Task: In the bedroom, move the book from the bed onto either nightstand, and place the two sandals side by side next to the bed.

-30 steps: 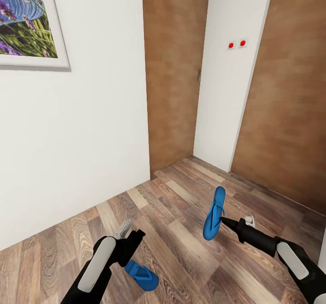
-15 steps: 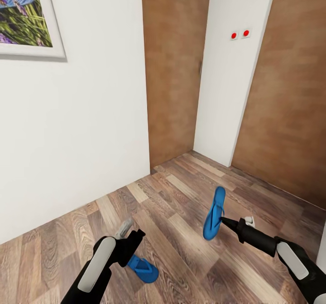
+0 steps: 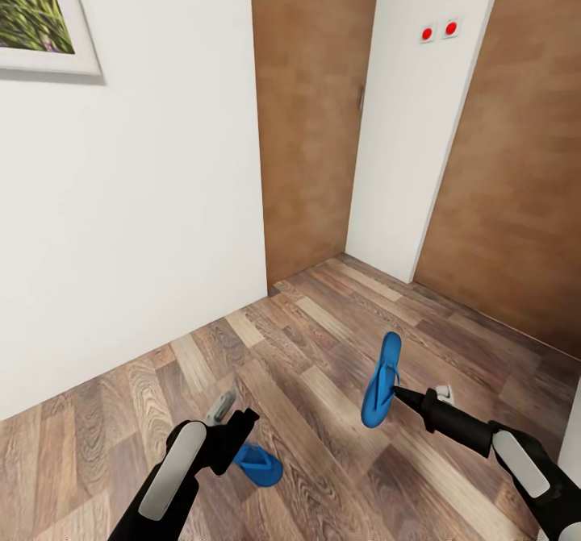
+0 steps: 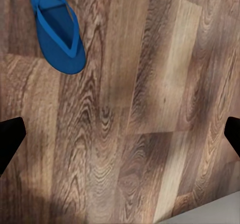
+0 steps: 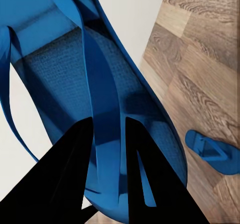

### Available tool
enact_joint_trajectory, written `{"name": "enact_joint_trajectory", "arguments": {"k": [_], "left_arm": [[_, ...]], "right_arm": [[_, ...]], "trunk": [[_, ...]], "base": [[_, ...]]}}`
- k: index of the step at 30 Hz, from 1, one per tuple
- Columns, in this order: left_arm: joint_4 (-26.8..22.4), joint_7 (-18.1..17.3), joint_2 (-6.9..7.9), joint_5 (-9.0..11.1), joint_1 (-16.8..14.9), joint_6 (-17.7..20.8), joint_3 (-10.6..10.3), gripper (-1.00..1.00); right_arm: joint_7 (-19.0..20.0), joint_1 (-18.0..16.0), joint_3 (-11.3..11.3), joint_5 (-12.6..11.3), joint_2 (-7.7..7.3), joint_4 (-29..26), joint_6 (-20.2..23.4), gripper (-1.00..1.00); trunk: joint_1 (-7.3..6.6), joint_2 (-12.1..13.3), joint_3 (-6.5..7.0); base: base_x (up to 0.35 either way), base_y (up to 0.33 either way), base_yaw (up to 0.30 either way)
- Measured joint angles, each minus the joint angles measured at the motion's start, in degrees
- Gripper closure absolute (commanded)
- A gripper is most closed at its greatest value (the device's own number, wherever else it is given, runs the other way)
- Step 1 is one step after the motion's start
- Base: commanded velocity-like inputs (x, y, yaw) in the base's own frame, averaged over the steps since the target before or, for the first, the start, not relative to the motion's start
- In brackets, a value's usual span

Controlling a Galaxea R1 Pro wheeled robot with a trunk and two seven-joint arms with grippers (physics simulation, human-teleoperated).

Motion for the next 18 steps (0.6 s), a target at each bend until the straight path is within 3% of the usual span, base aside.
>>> {"name": "enact_joint_trajectory", "arguments": {"k": [18], "left_arm": [[0.0,0.04,0.09,-0.07,0.0,0.0,0.0,-1.0]], "right_arm": [[-0.05,0.0,0.0,0.0,0.01,0.0,0.0,1.0]], "trunk": [[0.46,-0.24,-3.99]], "base": [[0.0,0.0,0.0]]}}
